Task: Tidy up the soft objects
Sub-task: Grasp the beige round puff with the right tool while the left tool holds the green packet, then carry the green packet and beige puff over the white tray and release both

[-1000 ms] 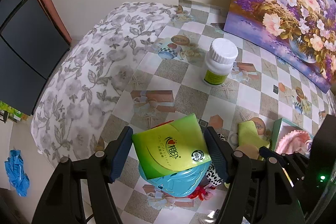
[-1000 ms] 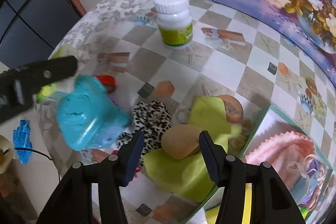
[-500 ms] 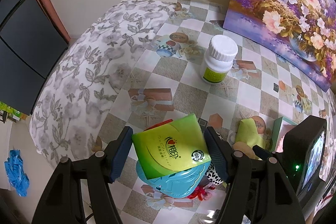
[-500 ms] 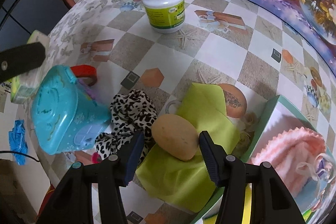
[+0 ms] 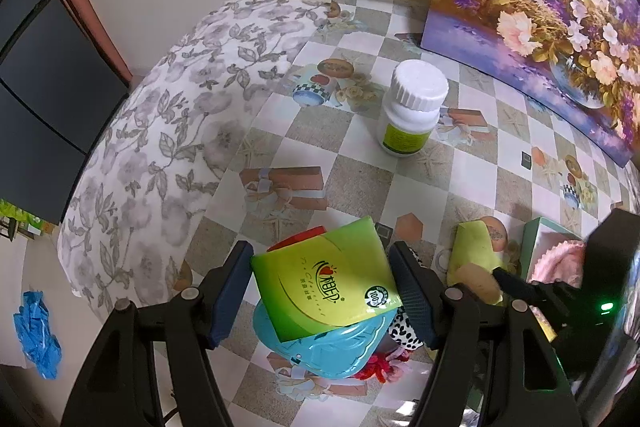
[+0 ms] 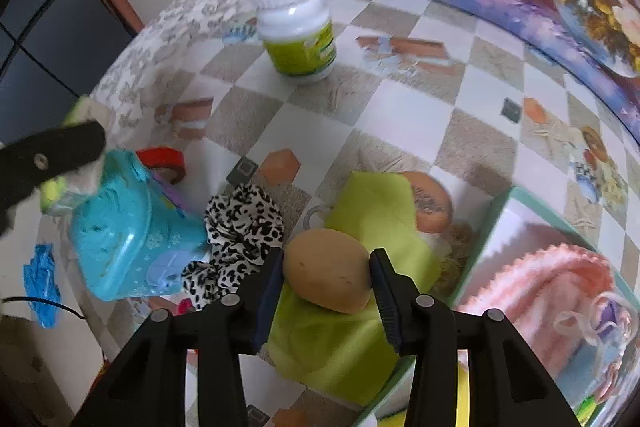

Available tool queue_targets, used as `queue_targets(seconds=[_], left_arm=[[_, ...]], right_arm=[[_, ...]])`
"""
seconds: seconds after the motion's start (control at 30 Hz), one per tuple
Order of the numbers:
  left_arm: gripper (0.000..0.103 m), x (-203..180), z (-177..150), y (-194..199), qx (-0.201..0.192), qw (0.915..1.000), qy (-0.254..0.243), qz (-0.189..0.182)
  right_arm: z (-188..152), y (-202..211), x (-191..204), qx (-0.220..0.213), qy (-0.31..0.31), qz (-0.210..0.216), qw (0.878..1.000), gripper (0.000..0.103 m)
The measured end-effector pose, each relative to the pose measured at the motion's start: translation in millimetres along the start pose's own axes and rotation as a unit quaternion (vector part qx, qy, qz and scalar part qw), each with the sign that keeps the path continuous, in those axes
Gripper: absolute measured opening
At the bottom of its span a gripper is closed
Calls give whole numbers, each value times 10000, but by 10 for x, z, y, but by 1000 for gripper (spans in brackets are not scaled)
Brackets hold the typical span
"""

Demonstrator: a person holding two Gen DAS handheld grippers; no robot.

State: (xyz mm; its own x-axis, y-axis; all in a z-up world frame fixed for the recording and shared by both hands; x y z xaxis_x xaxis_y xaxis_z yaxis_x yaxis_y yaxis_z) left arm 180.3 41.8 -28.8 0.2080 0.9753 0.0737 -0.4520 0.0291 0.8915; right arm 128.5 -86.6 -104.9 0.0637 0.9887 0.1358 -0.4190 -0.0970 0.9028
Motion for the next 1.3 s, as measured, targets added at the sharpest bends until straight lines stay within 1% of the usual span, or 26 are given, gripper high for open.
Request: queue_targets(seconds=[0.1,0.23,0.43,0.57,0.67,0.73,0.83,1.0,1.13,1.2,1.3], left_arm=[[71,-65,9,65,-78,9999,-72,-61],[71,-210,-4,151,-147,9993,-179,-282],[71,-458,-65,291,-264,9977,-425,-449],[71,-678,-128,447,-379,9948,-612,-723],[71,-862,-193,551,-470,9924,-801,-806],[71,-1025,-258,621,-533,9899,-991,-863],[71,-1329,-396,674,-515,9843,-1311,-1063],[71,-1899,-694,702,-233,9710,-1809,-1547],[71,-2344,-928,716,-34,9581,-2286,-1725],[71,-2488,-1024,711,75,9534,-2425,-1792],[71,-2628,-1122,672,191,9494,-2567,-1800]], right_arm=[[67,257,-68,-259,-142,70,9995,47],[82,571,-176,-495,-279,12,9984,47],[-98,1045,-503,-781,-649,-210,9946,47],[-260,1352,-775,-983,-758,-517,9909,46],[-426,1529,-1028,-1063,-935,-783,9868,47],[-527,1571,-1156,-1047,-1024,-914,9850,46],[-725,1598,-1391,-930,-1229,-1087,9820,47],[-1003,1588,-1704,-735,-1581,-1216,9772,47],[-1159,1537,-1877,-595,-1768,-1244,9745,47],[-1241,1508,-1976,-495,-1890,-1286,9723,47],[-1329,1460,-2073,-374,-2027,-1278,9701,47]])
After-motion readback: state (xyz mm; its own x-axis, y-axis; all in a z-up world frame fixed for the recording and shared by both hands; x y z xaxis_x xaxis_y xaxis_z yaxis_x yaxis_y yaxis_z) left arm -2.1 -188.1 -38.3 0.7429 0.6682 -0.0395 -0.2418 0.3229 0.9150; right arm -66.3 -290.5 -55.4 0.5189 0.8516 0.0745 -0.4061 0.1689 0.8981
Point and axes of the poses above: each gripper's, at about its wrist camera, not at the fingertips, and y roughly against the way its jaws point, x to its left, z to its top, the point moved 7 cm from there along -y, roughly the way its jaws point, and after that the axes turned 4 degrees about -x, right-handed, at the moved point
